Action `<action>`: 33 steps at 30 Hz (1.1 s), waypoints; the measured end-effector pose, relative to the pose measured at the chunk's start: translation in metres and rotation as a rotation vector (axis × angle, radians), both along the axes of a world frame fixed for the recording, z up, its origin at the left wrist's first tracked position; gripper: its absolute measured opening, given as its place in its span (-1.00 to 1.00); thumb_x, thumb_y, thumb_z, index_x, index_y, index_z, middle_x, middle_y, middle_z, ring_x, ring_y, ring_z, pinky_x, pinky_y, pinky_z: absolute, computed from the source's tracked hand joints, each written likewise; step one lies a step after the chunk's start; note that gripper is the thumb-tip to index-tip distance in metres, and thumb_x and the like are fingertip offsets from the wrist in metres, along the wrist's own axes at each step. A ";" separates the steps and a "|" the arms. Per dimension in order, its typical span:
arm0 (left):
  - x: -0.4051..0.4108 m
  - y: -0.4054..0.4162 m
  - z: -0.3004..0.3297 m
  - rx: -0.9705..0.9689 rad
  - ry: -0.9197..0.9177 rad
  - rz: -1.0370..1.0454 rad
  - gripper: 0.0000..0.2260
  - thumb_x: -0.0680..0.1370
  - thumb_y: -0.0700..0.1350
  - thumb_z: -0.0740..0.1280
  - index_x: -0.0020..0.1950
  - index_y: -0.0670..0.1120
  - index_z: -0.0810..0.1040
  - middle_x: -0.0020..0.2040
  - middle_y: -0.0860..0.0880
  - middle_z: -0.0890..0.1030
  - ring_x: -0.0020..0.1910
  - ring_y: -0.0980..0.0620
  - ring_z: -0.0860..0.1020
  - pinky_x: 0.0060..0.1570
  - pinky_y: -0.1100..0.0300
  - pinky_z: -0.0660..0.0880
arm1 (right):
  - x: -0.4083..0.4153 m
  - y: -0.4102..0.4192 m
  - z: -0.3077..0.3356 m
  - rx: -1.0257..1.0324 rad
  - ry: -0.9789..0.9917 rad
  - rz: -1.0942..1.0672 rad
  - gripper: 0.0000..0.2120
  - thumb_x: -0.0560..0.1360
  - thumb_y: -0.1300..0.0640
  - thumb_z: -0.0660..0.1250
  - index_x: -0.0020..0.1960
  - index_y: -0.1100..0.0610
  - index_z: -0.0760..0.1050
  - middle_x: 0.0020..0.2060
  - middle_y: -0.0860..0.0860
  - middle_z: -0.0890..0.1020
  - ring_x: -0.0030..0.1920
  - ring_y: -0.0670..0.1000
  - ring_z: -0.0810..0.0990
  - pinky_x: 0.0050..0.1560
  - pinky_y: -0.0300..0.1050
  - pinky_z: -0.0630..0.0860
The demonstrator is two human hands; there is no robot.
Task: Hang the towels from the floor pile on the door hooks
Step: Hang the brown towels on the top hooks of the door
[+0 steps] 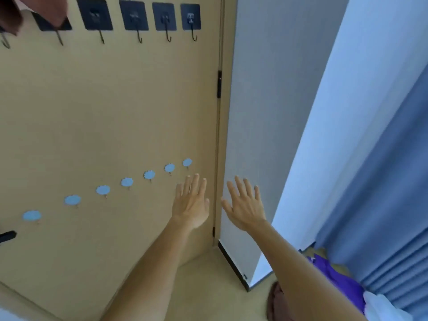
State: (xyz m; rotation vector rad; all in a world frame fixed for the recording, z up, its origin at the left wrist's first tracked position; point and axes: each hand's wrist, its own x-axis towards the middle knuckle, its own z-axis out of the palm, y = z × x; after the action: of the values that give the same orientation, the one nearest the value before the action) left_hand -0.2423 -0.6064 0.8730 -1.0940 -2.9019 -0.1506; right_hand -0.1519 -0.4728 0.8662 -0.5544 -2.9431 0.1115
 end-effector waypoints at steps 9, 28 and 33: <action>0.124 0.043 -0.110 -0.194 -0.218 -0.312 -0.42 0.65 0.11 -0.04 0.57 -0.03 -0.22 0.57 -0.06 -0.25 0.54 -0.07 -0.27 0.50 -0.12 -0.22 | 0.167 0.003 -0.112 -0.109 -0.173 -0.384 -0.31 0.49 -0.25 -0.17 0.44 0.09 0.30 0.45 0.16 0.30 0.43 0.24 0.27 0.34 0.31 0.22; 0.313 0.244 -0.167 -0.355 -0.212 -0.639 -0.46 0.65 -0.01 0.01 0.57 -0.12 -0.10 0.58 -0.10 -0.15 0.55 -0.12 -0.17 0.49 -0.14 -0.13 | 0.397 0.153 -0.202 -0.230 -0.098 -0.794 -0.23 0.44 -0.25 -0.25 0.48 0.12 0.23 0.47 0.19 0.22 0.48 0.22 0.16 0.40 0.26 0.12; 0.357 0.313 -0.183 -0.354 -0.213 -0.673 -0.47 0.64 -0.01 0.04 0.56 -0.12 -0.05 0.58 -0.11 -0.11 0.55 -0.14 -0.12 0.48 -0.13 -0.07 | 0.430 0.212 -0.225 -0.261 -0.158 -0.793 -0.43 0.46 -0.12 0.01 0.28 0.19 0.49 0.26 0.26 0.50 0.26 0.29 0.48 0.15 0.32 0.43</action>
State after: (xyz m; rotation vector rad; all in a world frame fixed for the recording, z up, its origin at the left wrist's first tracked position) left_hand 0.1146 -0.2931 0.6895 -2.2036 -2.6498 0.2590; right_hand 0.2776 -0.2609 0.6408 -1.7699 -2.6138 0.3686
